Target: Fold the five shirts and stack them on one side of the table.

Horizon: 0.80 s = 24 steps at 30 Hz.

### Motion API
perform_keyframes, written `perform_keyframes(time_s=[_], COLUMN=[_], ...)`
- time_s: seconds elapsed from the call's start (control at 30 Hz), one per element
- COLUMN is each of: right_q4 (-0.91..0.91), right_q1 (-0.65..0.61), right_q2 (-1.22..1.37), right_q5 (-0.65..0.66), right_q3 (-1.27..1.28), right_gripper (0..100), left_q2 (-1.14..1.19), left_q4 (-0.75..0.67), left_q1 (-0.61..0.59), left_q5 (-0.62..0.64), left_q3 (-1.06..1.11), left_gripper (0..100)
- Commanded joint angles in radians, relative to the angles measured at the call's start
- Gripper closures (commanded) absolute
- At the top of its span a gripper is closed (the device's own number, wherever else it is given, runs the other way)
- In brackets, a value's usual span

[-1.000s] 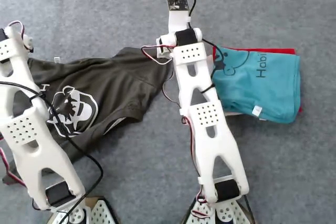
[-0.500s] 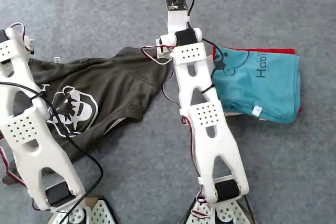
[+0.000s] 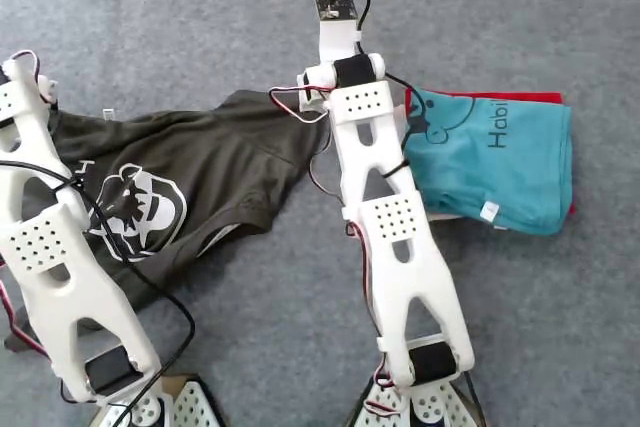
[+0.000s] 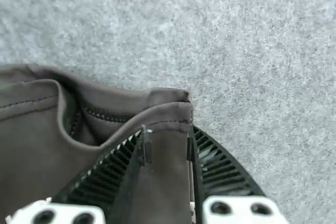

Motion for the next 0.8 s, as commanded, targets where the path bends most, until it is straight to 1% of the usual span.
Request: perform_keyframes(time_s=[0.0, 0.2, 0.33, 0.77], right_q4=[-0.009, -0.009, -0.009, -0.014], right_q1=[-0.015, -0.017, -0.015, -0.011], right_q2=[-0.012, -0.012, -0.012, -0.012], right_q5=[0.009, 0.009, 0.009, 0.009], right_q3=[-0.047, -0.047, -0.047, -0.047], right_gripper=[98.1, 98.1, 98.1, 98.1], left_q2=[-0.021, -0.021, -0.014, -0.011], left_q4=[0.003, -0.008, -0.064, -0.071], left_q1=[-0.01, 0.007, 0.028, 0.05], left_q5=[0.003, 0.003, 0.003, 0.002], left_q3=[-0.05, -0.051, -0.048, -0.042], left_gripper=[86, 85, 83, 83])
